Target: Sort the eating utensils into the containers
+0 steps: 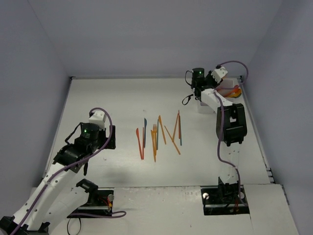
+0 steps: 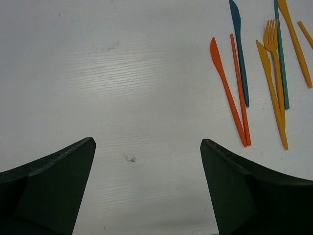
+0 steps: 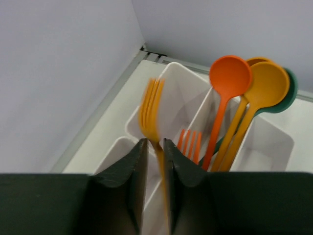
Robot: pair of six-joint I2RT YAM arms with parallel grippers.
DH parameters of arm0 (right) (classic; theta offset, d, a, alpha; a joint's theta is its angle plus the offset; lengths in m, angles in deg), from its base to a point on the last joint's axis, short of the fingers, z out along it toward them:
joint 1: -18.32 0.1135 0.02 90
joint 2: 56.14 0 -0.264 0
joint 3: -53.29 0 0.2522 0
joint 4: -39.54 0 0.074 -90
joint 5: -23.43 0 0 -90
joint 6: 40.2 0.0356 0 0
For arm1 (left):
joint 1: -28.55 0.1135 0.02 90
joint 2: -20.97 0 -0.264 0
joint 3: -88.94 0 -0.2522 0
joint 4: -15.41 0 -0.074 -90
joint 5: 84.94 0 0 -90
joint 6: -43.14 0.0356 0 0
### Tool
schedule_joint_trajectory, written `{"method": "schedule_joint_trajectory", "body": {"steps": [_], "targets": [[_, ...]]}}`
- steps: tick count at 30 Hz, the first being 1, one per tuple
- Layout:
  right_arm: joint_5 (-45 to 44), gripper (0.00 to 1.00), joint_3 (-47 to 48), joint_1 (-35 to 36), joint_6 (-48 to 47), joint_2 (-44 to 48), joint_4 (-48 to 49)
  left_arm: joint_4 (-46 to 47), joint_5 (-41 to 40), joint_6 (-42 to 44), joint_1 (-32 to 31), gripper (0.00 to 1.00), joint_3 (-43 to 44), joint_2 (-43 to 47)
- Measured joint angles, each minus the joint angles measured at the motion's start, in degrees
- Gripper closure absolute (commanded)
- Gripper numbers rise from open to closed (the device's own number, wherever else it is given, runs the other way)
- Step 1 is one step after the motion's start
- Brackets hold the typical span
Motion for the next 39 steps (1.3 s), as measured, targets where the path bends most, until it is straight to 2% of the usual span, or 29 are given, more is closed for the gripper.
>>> {"method": "schedule_joint_trajectory", "body": {"steps": [3, 8, 13, 21, 25, 30, 34, 39], "targets": [[0.04, 0.61, -0.92, 1.15, 0.51, 0.45, 0.65, 0.00, 0.04, 0.00, 0.00, 0.13, 0.00, -0.11], [1.13, 0.60, -5.14, 4.16, -1.41, 3.40, 0.49, 0.02, 0.39, 0.00, 0.00, 0.13, 0.00, -0.11], [4.42, 0.59, -10.41, 8.82, -6.52, 12.65, -0.08, 0.02, 0.42, 0.02, 0.00, 0.13, 0.00, 0.01], [25.91, 0.61, -12.30, 13.91, -12.92, 27.02, -6.79, 0.00, 0.40, 0.02, 0.00, 0.13, 0.00, 0.58], [36.11, 0.63, -14.45, 16.63, -13.36, 27.96, -12.62, 0.02, 0.42, 0.02, 0.00, 0.13, 0.00, 0.61], [44.06, 0.68, -18.65, 24.37, -12.62, 26.63, -19.53, 0.02, 0.55, 0.02, 0.00, 0.13, 0.00, 0.56], [46.90, 0.73, -21.20, 31.25, -9.97, 25.48, -21.91, 0.02, 0.90, 0.02, 0.00, 0.13, 0.00, 0.49], [47.27, 0.77, -22.29, 36.01, -6.02, 22.35, -22.70, 0.02, 1.05, 0.02, 0.00, 0.13, 0.00, 0.50]]}}
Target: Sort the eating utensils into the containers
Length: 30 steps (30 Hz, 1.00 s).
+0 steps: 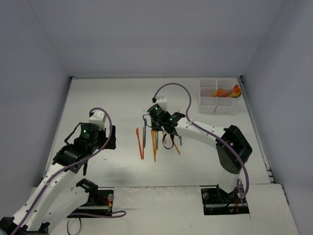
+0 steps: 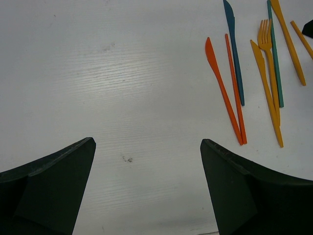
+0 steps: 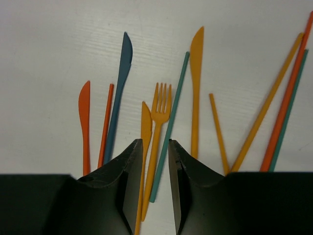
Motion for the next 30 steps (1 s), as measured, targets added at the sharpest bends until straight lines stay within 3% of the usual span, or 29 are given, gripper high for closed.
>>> {"method": "schedule_joint_trajectory", "body": {"steps": [9, 19, 24, 30], "targets": [[-0.38, 0.78, -0.02, 2.64, 3.55, -7.84, -0.12, -0.01, 0.00, -0.02, 0.00, 0.13, 0.00, 0.84], [-2.16, 0.79, -0.02, 2.64, 4.85, -9.29, -0.09, -0.02, 0.02, 0.00, 0.00, 0.13, 0.00, 1.60], [-2.81, 0.84, 0.40, 2.64, 5.22, -10.87, 0.34, -0.02, 0.06, -0.02, 0.00, 0.13, 0.00, 1.60], [-4.01, 1.00, 1.22, 2.64, 5.82, -12.10, 1.40, -0.02, 0.21, -0.01, 0.00, 0.13, 0.00, 1.62]]}}
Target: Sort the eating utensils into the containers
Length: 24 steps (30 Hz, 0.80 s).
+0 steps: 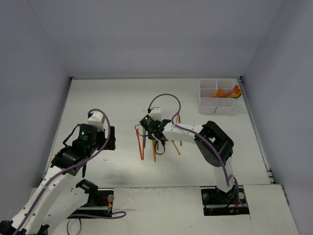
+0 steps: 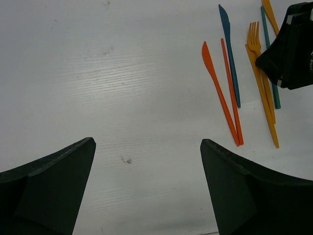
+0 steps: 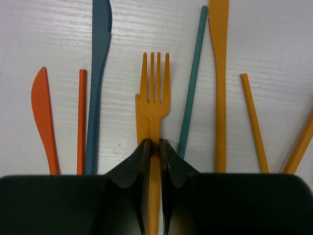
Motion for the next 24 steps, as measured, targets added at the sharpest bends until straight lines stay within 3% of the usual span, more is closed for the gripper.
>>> {"method": "schedule_joint_trajectory", "body": {"steps": [10, 15, 24], "targets": [[-2.50, 1.00, 0.71, -0.15, -1.74, 0.40, -1.11, 0.00, -0.01, -0.01, 0.00, 0.13, 0.00, 0.00], [-8.70, 1.00, 2.97, -1.45, -4.02, 6.81, -2.57, 0.02, -0.01, -0.01, 0.00, 0.13, 0.00, -0.03], [-24.25, 1.00, 9.09, -17.20, -4.46, 21.32, -0.50, 0.01, -0.03, 0.01, 0.00, 0.13, 0.00, -0.10]]}}
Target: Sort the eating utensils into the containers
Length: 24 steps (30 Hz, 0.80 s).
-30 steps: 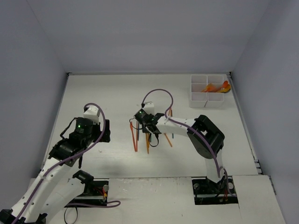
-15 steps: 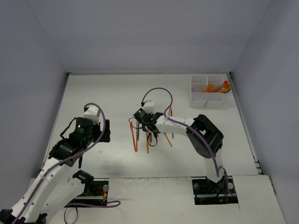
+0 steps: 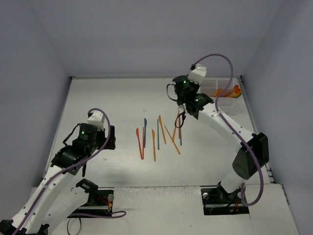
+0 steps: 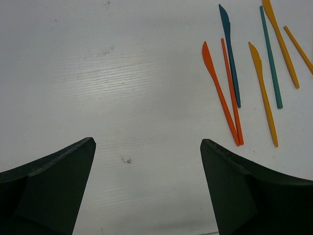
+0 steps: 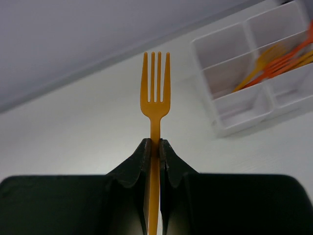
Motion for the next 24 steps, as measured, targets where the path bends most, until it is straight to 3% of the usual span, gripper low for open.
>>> {"method": "schedule_joint_trajectory", "body": {"steps": [9, 24], "targets": [[-11.42, 1.00, 1.20, -17.58, 7.09, -5.90, 2.17, 0.00, -0.17, 0.00, 0.00, 0.13, 0.00, -1.15], [-22.91, 1.00, 14.71, -20.85, 16.72, -25.62, 3.58, -0.01, -0.39, -0.02, 0.00, 0.13, -0.02, -1.24]]}}
